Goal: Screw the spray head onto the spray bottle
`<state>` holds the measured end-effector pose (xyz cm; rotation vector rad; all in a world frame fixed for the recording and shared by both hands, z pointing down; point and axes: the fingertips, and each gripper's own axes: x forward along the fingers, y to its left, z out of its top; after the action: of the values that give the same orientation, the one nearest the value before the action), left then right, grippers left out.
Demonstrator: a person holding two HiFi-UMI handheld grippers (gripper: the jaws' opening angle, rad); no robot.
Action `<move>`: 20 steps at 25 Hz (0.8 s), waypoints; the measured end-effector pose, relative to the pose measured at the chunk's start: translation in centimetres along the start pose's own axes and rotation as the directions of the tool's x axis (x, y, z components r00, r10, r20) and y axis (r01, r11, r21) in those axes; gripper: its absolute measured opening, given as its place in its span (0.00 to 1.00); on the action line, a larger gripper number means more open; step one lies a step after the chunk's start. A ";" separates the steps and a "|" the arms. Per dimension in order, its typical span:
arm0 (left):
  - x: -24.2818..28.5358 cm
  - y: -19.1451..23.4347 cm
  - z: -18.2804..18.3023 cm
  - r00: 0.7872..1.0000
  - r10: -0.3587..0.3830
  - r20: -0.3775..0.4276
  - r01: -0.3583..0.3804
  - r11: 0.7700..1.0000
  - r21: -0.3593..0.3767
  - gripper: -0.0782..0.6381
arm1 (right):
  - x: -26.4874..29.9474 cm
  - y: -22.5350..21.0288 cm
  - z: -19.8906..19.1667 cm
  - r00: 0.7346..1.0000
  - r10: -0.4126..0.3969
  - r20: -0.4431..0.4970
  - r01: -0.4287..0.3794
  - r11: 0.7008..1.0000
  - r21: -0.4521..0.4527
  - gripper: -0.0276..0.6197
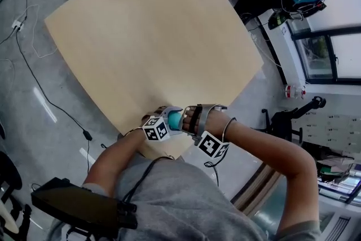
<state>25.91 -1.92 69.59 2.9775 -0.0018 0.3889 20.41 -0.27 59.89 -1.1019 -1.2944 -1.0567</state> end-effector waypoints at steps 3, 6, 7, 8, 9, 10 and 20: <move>0.1 -0.1 0.0 1.000 0.002 0.001 -0.002 1.000 0.002 0.66 | 1.5 -0.1 0.6 0.998 0.043 0.037 -0.046 0.996 0.080 0.34; 0.1 -0.2 0.2 1.000 0.012 0.004 -0.012 1.000 0.001 0.66 | 1.8 -1.1 0.7 0.994 0.031 0.107 -0.078 0.881 0.467 0.24; 0.1 -0.2 0.2 1.000 0.019 0.005 -0.019 1.000 -0.001 0.66 | 1.7 -1.4 0.5 0.992 0.002 0.130 -0.082 0.786 0.613 0.24; 0.0 -0.2 0.1 1.000 0.029 0.006 -0.029 1.000 -0.003 0.66 | 1.7 -1.7 0.2 0.989 -0.040 0.144 -0.080 0.675 0.734 0.24; -0.1 -0.1 0.1 0.999 0.040 0.007 -0.040 0.999 -0.005 0.66 | 1.7 -2.0 -0.1 0.986 -0.090 0.143 -0.068 0.563 0.824 0.24; -0.2 0.0 0.0 0.999 0.051 0.009 -0.051 0.999 -0.004 0.66 | 1.8 -2.1 -0.5 0.982 -0.140 0.124 -0.047 0.454 0.890 0.24; -0.7 0.4 -0.6 0.998 0.070 0.001 -0.070 0.997 0.020 0.66 | 2.3 -3.0 -2.1 0.945 -0.302 -0.126 0.072 -0.182 0.981 0.26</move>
<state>25.05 -2.22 70.03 3.0036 -0.1037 0.3992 17.88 -2.85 62.26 0.3718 -1.8439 0.1970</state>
